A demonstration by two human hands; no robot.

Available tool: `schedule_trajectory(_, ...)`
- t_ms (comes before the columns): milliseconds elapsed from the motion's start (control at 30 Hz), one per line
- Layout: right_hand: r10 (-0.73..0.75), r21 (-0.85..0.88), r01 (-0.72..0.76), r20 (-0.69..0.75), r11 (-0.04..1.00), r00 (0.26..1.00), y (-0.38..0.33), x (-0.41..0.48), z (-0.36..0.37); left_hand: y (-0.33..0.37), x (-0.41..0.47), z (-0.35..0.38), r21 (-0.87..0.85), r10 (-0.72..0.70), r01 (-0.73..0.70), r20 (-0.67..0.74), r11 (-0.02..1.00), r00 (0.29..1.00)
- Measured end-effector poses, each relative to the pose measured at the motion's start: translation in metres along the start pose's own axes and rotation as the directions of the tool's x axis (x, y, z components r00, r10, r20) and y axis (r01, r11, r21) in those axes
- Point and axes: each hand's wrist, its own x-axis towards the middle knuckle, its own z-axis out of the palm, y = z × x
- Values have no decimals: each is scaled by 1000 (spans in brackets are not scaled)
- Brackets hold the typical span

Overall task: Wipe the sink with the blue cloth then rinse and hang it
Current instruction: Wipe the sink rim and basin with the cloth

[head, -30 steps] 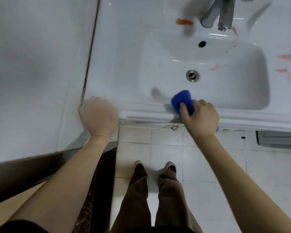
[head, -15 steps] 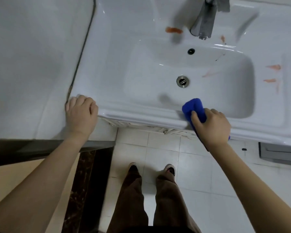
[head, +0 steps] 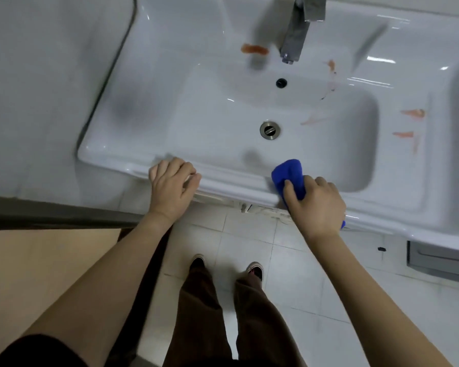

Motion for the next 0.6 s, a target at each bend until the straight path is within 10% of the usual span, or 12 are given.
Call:
schedule_trajectory(200, 222, -91, -228, -73, 969, 972, 86, -1, -33, 5, 1, 0, 10, -18, 18, 1, 1000, 1000)
schedule_trajectory(467, -3, 57, 2, 16, 998, 1000, -90, 7, 30, 4, -1, -4, 44, -1, -2, 59, 999, 998)
schedule_trajectory(600, -68, 105, 70, -25, 992, 997, -55, 0, 22, 1, 2, -3, 33, 13, -15, 72, 999, 997)
